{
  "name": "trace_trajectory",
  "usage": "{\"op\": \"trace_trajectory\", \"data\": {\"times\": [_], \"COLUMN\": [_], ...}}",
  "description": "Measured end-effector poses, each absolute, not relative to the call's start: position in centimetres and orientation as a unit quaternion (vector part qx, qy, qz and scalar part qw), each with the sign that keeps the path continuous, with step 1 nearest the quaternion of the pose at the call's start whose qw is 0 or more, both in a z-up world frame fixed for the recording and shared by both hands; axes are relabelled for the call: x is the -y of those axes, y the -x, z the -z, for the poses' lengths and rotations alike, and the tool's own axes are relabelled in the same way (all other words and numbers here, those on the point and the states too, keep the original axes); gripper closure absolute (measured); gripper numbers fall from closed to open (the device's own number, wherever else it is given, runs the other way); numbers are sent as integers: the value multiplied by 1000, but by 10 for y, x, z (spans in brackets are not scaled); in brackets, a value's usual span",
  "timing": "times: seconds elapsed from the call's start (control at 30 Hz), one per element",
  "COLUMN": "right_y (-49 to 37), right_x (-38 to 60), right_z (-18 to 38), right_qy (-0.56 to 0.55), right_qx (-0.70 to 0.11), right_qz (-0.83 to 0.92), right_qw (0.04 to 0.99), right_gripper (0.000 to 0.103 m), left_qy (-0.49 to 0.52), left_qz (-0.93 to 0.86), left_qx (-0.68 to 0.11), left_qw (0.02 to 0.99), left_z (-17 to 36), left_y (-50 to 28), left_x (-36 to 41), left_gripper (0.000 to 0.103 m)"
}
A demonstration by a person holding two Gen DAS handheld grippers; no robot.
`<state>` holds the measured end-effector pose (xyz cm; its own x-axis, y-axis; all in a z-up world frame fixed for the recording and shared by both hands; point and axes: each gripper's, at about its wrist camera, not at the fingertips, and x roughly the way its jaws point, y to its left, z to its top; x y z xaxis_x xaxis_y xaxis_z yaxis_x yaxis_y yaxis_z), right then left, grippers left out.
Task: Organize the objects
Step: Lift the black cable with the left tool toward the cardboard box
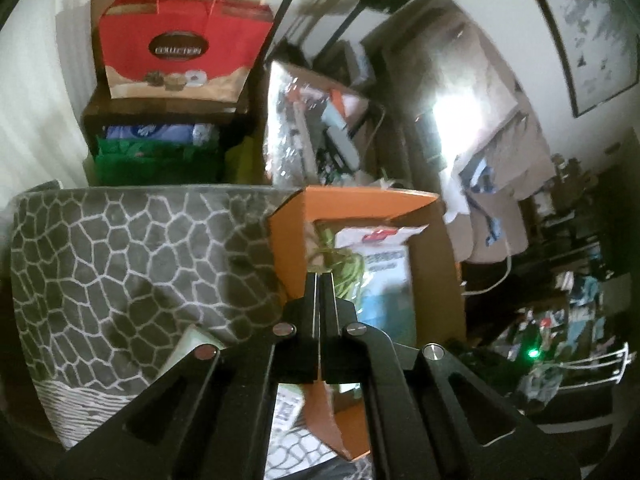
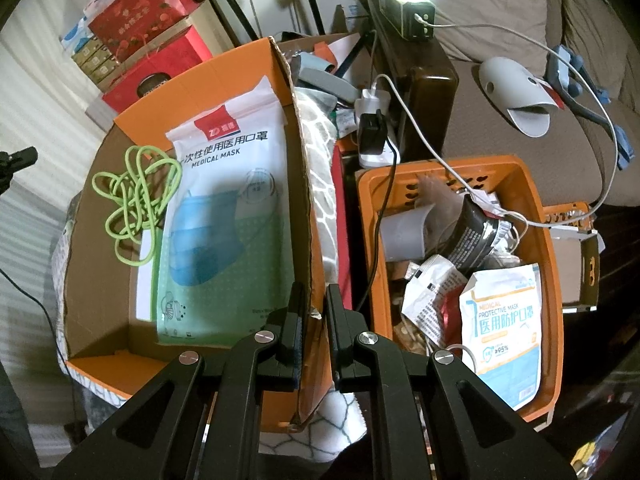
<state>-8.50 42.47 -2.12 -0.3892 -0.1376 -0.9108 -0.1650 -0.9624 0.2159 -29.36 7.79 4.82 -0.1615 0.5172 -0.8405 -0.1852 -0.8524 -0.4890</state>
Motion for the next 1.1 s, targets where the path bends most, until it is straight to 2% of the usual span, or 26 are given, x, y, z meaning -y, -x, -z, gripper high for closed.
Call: {"op": "trace_trajectory", "data": {"times": [0.1,0.17,0.23,0.33,0.6,0.8,0.93,1.1], "right_y": [85,85,85,84,86,85,85,85], "right_x": [-425,-425,-425,-423,-419,-419,-419,-422], "right_z": [21,21,21,21,26,26,26,28], "right_qy": [553,553,553,553,557,557,557,556], "right_qx": [-137,-136,-137,-135,-126,-127,-126,-130], "right_qz": [-822,-822,-822,-822,-820,-821,-821,-821], "right_qw": [8,8,9,10,18,17,17,16], "right_gripper": [93,93,93,93,93,93,93,93], "left_qy": [617,638,652,681,703,704,704,698], "left_qz": [-749,-734,-723,-690,-651,-631,-624,-624], "left_qx": [127,125,127,155,226,293,310,331], "left_qw": [209,196,193,193,174,147,137,116], "left_z": [-30,-8,8,38,79,95,102,111], "left_y": [302,310,315,321,327,330,330,328], "left_x": [-74,-72,-71,-70,-72,-66,-66,-60], "left_gripper": [103,96,84,81,81,73,69,68]}}
